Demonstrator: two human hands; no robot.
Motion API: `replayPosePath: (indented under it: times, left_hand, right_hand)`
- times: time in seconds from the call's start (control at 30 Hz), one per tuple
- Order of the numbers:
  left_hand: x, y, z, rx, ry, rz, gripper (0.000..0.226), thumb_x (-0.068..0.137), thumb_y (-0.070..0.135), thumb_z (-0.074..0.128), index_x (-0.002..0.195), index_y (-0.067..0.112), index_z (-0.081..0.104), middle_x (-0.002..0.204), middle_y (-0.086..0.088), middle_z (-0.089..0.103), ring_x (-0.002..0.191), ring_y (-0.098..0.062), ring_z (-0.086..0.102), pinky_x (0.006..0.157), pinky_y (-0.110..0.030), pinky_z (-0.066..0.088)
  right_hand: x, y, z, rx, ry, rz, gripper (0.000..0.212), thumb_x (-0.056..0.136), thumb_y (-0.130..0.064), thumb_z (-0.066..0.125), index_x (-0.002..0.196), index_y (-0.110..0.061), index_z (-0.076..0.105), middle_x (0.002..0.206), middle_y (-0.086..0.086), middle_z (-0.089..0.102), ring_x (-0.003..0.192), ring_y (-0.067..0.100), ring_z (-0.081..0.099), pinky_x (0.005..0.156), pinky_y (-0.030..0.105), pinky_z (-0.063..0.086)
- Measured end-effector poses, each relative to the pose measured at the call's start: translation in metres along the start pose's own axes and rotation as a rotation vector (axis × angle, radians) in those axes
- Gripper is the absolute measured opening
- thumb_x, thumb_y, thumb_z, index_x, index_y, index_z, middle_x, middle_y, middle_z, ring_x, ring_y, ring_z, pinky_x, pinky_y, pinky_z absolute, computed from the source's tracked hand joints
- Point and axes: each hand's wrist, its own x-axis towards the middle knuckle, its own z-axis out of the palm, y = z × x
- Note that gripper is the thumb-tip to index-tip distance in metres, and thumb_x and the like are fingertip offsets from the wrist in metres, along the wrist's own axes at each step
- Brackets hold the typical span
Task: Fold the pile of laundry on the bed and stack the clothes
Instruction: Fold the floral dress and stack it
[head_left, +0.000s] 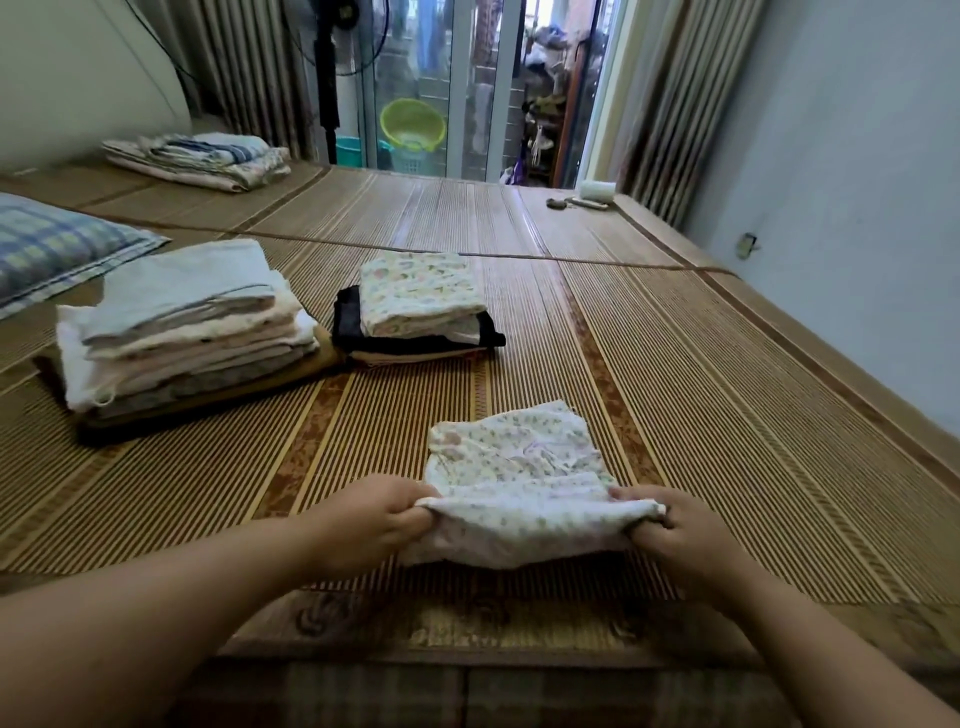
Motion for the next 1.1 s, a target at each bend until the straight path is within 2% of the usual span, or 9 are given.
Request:
replayPosePath:
  times: [0.13, 0.3, 0.47, 0.57, 0.63, 0.7, 0.83, 1.0, 1.1]
  left_hand:
    - [-0.012, 0.009, -0.011, -0.386, -0.041, -0.052, 0.028, 0.101, 0.018, 0.041, 0.091, 0.006, 0.064, 0.081, 0.002, 0.069, 0.073, -0.013, 0.064, 0.066, -0.025, 0.051]
    - [0.008, 0.013, -0.023, -0.561, 0.13, -0.261, 0.029, 0.101, 0.022, 0.041, 0.106, -0.002, 0.057, 0.088, -0.013, 0.068, 0.079, -0.028, 0.067, 0.072, -0.04, 0.058]
    - [0.032, 0.01, -0.025, -0.856, 0.227, -0.479, 0.037, 0.099, 0.043, 0.043, 0.116, 0.013, 0.056, 0.105, -0.013, 0.066, 0.087, -0.024, 0.066, 0.08, -0.04, 0.056]
    - [0.04, 0.004, -0.023, -0.643, 0.206, -0.547, 0.057, 0.093, 0.047, 0.055, 0.136, 0.01, 0.045, 0.129, -0.015, 0.057, 0.104, -0.023, 0.06, 0.095, -0.039, 0.048]
    - [0.042, 0.0, -0.021, -0.383, 0.168, -0.62, 0.053, 0.087, 0.047, 0.064, 0.122, 0.008, 0.057, 0.113, -0.009, 0.064, 0.098, -0.02, 0.063, 0.088, -0.034, 0.051]
    - [0.042, 0.001, -0.019, -0.431, 0.081, -0.657, 0.032, 0.086, 0.039, 0.069, 0.097, 0.009, 0.064, 0.09, -0.006, 0.07, 0.078, -0.018, 0.069, 0.07, -0.029, 0.056]
    - [0.043, 0.006, -0.012, -0.478, 0.065, -0.65, 0.02, 0.086, 0.018, 0.071, 0.097, 0.002, 0.064, 0.09, -0.013, 0.071, 0.07, -0.021, 0.07, 0.059, -0.028, 0.059]
    - [0.044, 0.01, -0.003, -0.957, 0.078, -0.66, 0.034, 0.093, 0.014, 0.056, 0.123, -0.001, 0.049, 0.107, -0.019, 0.069, 0.088, -0.033, 0.071, 0.08, -0.045, 0.059]
    - [0.043, 0.006, 0.003, -1.106, 0.19, -0.584, 0.067, 0.09, 0.012, 0.056, 0.145, 0.023, 0.02, 0.13, -0.024, 0.051, 0.095, -0.039, 0.066, 0.08, -0.05, 0.058]
  right_hand:
    - [0.005, -0.024, -0.004, 0.187, -0.031, 0.091, 0.019, 0.092, -0.007, 0.051, 0.091, -0.005, 0.07, 0.087, 0.009, 0.071, 0.079, 0.018, 0.067, 0.07, 0.031, 0.056]
    - [0.042, -0.044, -0.003, 0.295, 0.033, 0.163, 0.019, 0.094, -0.025, 0.054, 0.104, -0.015, 0.067, 0.101, 0.011, 0.069, 0.095, 0.029, 0.065, 0.084, 0.046, 0.053]
    - [0.082, -0.039, 0.018, 0.317, 0.259, 0.311, 0.055, 0.094, -0.045, 0.05, 0.142, -0.021, 0.039, 0.12, 0.003, 0.061, 0.109, 0.025, 0.06, 0.094, 0.051, 0.051]
    - [0.088, -0.039, 0.03, 0.163, 0.207, 0.439, 0.072, 0.09, -0.052, 0.056, 0.147, -0.017, 0.031, 0.139, 0.009, 0.049, 0.123, 0.031, 0.052, 0.099, 0.048, 0.046]
    - [0.087, -0.042, 0.036, 0.005, 0.082, 0.514, 0.07, 0.084, -0.045, 0.068, 0.137, -0.008, 0.042, 0.121, 0.01, 0.058, 0.1, 0.025, 0.064, 0.08, 0.037, 0.056]
    - [0.086, -0.044, 0.042, -0.074, 0.014, 0.545, 0.043, 0.078, -0.042, 0.074, 0.1, -0.008, 0.059, 0.089, 0.003, 0.063, 0.075, 0.017, 0.064, 0.062, 0.027, 0.052]
    - [0.089, -0.038, 0.048, -0.13, -0.002, 0.539, 0.026, 0.082, -0.036, 0.073, 0.074, -0.013, 0.064, 0.074, 0.001, 0.065, 0.064, 0.015, 0.057, 0.058, 0.026, 0.046]
    - [0.088, -0.04, 0.04, 0.145, -0.044, 0.544, 0.029, 0.089, -0.03, 0.064, 0.107, -0.007, 0.06, 0.098, 0.011, 0.067, 0.079, 0.024, 0.067, 0.071, 0.037, 0.059]
    - [0.084, -0.035, 0.035, 0.104, -0.042, 0.473, 0.079, 0.084, -0.034, 0.068, 0.149, -0.023, 0.024, 0.139, 0.016, 0.048, 0.114, 0.033, 0.058, 0.094, 0.048, 0.051]
